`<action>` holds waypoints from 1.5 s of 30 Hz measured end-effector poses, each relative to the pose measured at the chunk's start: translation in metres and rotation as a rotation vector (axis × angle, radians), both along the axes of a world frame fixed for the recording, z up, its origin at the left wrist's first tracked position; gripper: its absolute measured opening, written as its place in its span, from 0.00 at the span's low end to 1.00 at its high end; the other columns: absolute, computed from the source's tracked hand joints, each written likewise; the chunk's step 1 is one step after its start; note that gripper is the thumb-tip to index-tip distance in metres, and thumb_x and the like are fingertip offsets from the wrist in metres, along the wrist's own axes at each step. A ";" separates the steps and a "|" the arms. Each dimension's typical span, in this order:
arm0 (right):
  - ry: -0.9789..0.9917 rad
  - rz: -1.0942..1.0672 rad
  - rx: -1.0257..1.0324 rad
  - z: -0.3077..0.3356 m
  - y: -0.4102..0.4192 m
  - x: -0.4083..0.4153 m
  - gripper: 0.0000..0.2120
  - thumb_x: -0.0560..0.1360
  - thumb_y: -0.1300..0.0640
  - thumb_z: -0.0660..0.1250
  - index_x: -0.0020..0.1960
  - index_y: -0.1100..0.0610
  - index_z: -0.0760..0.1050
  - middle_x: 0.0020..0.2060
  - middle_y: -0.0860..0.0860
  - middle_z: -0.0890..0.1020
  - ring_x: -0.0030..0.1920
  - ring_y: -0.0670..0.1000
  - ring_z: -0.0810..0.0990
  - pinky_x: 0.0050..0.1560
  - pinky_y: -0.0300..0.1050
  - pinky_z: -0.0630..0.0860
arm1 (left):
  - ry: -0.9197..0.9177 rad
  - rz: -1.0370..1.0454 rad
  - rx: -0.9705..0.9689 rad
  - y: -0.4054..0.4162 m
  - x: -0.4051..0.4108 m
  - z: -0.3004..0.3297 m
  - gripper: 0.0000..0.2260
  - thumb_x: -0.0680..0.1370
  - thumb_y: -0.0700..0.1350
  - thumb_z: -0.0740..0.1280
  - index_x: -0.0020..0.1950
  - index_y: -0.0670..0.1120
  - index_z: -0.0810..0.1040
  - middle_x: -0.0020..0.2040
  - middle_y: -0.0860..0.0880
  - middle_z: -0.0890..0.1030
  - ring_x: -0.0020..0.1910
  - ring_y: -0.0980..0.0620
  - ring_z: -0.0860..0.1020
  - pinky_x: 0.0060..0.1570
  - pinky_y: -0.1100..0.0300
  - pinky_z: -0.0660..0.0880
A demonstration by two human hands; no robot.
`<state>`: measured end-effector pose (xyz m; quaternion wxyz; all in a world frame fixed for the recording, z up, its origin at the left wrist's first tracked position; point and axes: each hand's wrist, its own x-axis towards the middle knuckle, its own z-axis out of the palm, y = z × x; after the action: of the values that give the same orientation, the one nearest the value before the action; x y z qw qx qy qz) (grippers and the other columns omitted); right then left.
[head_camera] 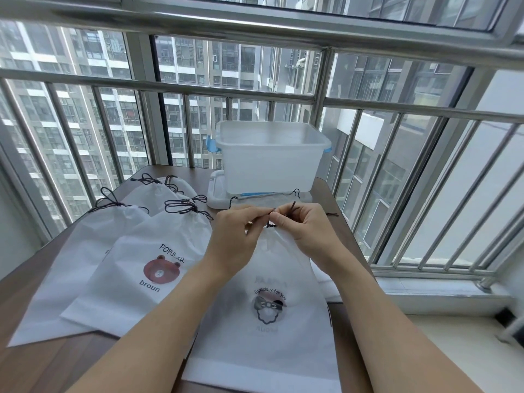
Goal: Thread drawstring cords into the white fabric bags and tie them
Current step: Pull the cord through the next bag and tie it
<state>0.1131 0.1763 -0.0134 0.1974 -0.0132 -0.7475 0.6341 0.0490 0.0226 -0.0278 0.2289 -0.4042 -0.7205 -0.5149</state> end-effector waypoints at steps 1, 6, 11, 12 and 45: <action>0.003 0.001 -0.008 0.000 0.000 0.000 0.05 0.77 0.66 0.71 0.47 0.69 0.80 0.40 0.56 0.85 0.42 0.48 0.82 0.48 0.38 0.78 | -0.086 -0.030 0.006 0.000 0.002 0.000 0.07 0.78 0.40 0.71 0.53 0.47 0.86 0.45 0.54 0.86 0.43 0.61 0.83 0.44 0.61 0.80; -0.026 0.037 -0.082 0.003 0.001 0.003 0.05 0.77 0.64 0.72 0.47 0.68 0.80 0.41 0.60 0.83 0.43 0.55 0.80 0.48 0.48 0.77 | -0.324 -0.164 -0.048 -0.002 0.001 -0.001 0.06 0.77 0.39 0.71 0.51 0.47 0.87 0.44 0.55 0.87 0.45 0.56 0.85 0.50 0.55 0.81; -0.036 0.064 -0.047 0.005 0.003 0.004 0.05 0.77 0.65 0.71 0.46 0.68 0.80 0.38 0.57 0.82 0.39 0.50 0.79 0.42 0.40 0.77 | -0.394 -0.189 -0.053 -0.001 0.001 -0.001 0.06 0.78 0.39 0.71 0.49 0.47 0.87 0.42 0.53 0.87 0.45 0.52 0.85 0.49 0.58 0.79; -0.027 0.055 -0.026 0.006 0.004 0.004 0.05 0.77 0.65 0.72 0.46 0.69 0.80 0.37 0.56 0.82 0.38 0.49 0.79 0.41 0.38 0.76 | -0.445 -0.201 -0.039 0.000 0.001 0.000 0.06 0.78 0.39 0.71 0.48 0.48 0.87 0.42 0.52 0.87 0.45 0.51 0.85 0.49 0.58 0.79; 0.062 0.013 0.173 0.004 0.005 0.001 0.04 0.78 0.64 0.71 0.45 0.62 0.84 0.39 0.54 0.85 0.40 0.48 0.81 0.46 0.44 0.76 | -0.972 -0.396 0.167 -0.003 0.010 0.015 0.05 0.76 0.42 0.72 0.44 0.40 0.83 0.39 0.45 0.84 0.38 0.51 0.79 0.42 0.60 0.75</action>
<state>0.1144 0.1816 -0.0096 0.2166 0.0283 -0.7932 0.5684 0.0588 0.0192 -0.0132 -0.2015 -0.2278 -0.6100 -0.7317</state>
